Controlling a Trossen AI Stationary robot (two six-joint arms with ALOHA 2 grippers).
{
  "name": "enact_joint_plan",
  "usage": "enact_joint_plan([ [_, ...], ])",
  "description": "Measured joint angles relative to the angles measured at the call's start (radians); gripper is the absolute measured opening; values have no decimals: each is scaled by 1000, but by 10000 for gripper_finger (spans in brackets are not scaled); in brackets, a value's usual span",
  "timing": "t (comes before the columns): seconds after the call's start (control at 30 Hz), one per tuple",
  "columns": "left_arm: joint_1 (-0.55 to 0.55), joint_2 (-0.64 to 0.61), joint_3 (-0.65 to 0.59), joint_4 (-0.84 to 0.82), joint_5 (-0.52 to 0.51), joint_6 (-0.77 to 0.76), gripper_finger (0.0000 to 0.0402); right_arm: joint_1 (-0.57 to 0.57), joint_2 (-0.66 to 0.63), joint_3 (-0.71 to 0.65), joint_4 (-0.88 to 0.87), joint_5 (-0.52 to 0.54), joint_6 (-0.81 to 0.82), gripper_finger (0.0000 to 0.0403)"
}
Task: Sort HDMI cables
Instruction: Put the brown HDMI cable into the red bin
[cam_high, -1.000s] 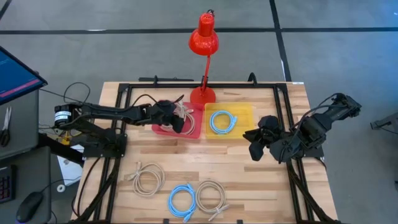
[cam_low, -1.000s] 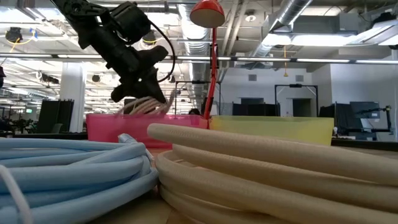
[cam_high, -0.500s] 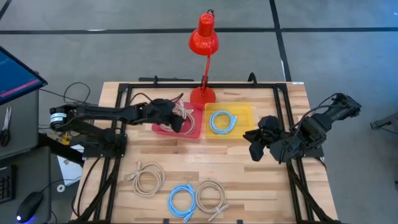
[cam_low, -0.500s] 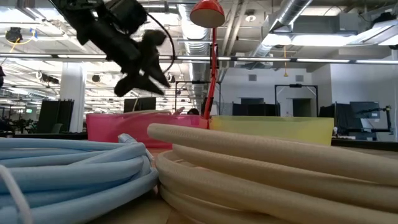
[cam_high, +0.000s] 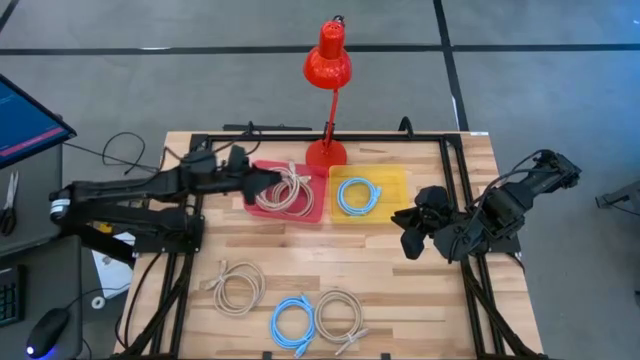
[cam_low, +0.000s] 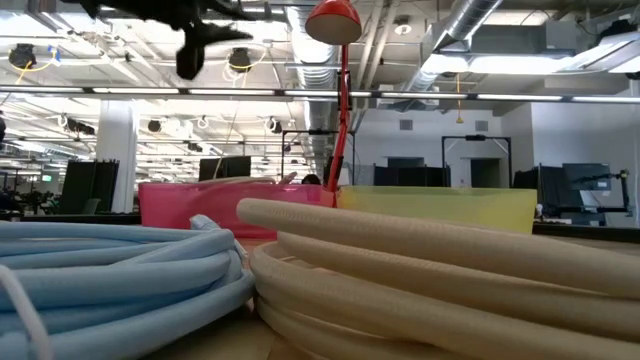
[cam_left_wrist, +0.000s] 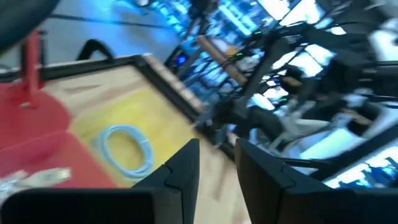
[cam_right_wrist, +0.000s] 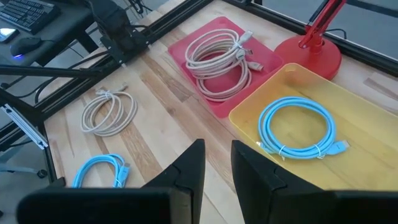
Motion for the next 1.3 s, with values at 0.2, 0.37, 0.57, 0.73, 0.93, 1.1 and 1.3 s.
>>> enact_joint_plan([
  [0.2, -111, -72, 0, 7, 0, 1, 93, 0, 0, 0, 0, 0, 0, 71],
  [0.37, -237, -72, 0, 32, -6, 6, 86, 0, 0, 0, 0, -4, 0, 71],
  [0.57, -413, -51, -1, 78, -112, 56, 72, 5, 0, 0, 0, -8, 0, 71],
  [0.73, -553, -44, -1, 131, -245, 121, 54, 7, 0, 0, 8, -10, 0, 71],
  [0.93, -683, -44, 0, 162, -374, 155, 30, 7, 0, 0, 9, -10, 0, 71],
  [1.1, -757, -44, 0, 165, -430, 155, 11, 7, 0, 0, 9, -11, 0, 71],
  [1.3, -810, -44, 0, 173, -438, 153, 7, 7, 0, 0, 15, -83, 0, 71],
])
